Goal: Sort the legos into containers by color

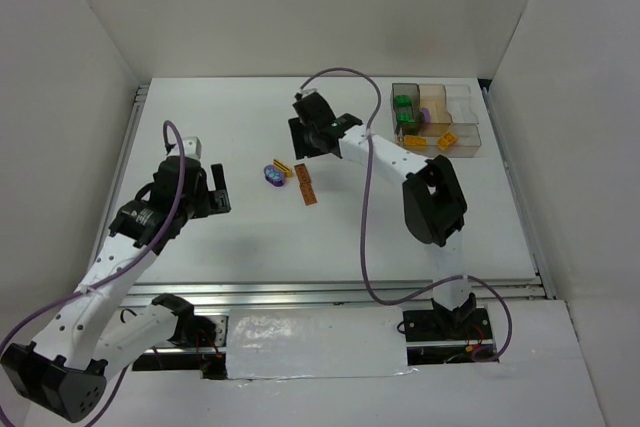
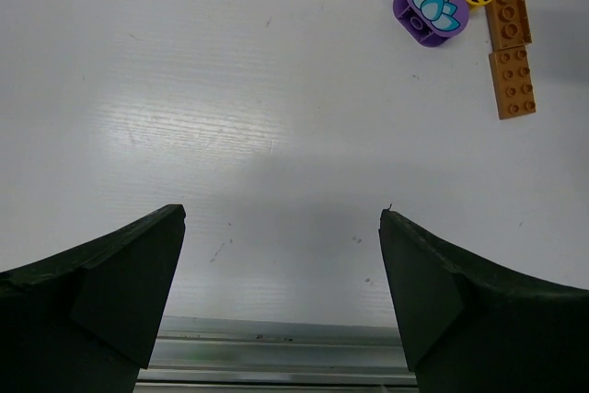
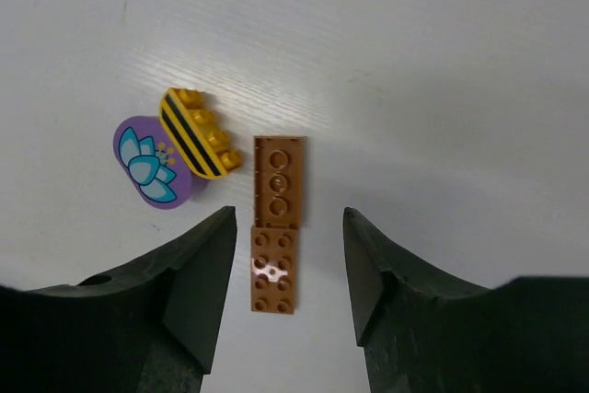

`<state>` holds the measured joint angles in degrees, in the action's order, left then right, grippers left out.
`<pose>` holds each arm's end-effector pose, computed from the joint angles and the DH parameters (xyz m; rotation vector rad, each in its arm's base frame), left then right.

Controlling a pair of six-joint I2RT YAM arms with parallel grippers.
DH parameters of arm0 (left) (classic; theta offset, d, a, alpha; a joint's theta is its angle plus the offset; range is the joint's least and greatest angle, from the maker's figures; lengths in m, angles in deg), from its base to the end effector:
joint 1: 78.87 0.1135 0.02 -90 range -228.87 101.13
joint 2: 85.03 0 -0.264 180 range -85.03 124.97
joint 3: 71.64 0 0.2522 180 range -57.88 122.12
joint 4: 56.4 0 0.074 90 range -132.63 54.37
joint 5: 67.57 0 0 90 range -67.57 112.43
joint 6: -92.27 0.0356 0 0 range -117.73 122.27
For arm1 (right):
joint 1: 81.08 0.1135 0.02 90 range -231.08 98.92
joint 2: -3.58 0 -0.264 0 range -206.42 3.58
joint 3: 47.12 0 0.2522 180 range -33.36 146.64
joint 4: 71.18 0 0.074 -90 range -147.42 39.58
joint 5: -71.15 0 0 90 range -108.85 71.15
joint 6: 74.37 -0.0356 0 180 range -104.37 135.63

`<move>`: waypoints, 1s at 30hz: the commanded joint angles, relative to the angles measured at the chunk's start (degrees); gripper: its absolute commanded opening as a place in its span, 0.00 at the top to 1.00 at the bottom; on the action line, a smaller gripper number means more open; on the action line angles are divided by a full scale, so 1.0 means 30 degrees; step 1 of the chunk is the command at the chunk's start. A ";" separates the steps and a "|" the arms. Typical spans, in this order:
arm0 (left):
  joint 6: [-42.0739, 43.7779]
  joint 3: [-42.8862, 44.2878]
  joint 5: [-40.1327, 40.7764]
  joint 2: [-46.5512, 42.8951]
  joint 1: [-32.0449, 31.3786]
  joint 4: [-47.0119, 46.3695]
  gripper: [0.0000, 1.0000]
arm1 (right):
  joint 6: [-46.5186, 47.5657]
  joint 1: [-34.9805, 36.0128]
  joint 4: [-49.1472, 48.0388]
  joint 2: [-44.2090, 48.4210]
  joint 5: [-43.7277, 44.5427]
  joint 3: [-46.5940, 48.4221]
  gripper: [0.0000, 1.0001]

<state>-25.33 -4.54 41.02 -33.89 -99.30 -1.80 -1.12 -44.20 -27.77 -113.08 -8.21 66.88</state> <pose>0.1736 -0.0525 0.3211 -0.3102 2.1841 -0.1016 0.3767 0.2744 0.2592 -0.3263 2.3470 0.2340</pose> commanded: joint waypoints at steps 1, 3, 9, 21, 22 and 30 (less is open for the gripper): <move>-0.0002 0.0090 -0.0453 0.0093 0.0128 -0.0370 0.00 | 0.0893 0.0332 -0.0155 -0.1102 -0.0816 0.1769 0.43; 0.0057 0.0149 -0.0891 0.0561 0.0216 -0.0517 0.00 | 0.0723 0.0449 -0.0041 -0.1192 -0.0994 0.1945 0.42; -0.2573 0.0734 -0.3319 0.3225 0.1213 -0.0866 0.01 | -0.2171 0.0449 -0.1622 0.3490 0.0813 -0.3117 0.23; -1.2766 0.4648 -0.0311 1.0985 -0.0778 -0.3392 0.00 | -0.5841 0.0450 -0.1650 1.4683 0.3079 -1.2288 0.05; -1.3239 0.5386 0.0330 1.2674 -0.0924 -0.2490 0.00 | -0.5899 0.0479 -0.1680 1.5500 0.2903 -1.2612 0.05; -1.5408 1.2005 0.1302 1.9717 -0.1336 0.0769 0.00 | -0.6017 0.0975 -0.2207 1.7646 0.2228 -1.5046 0.04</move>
<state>-66.75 26.25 41.83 21.51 -103.06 -5.60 -18.41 -42.27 -32.17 -62.11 -0.67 22.38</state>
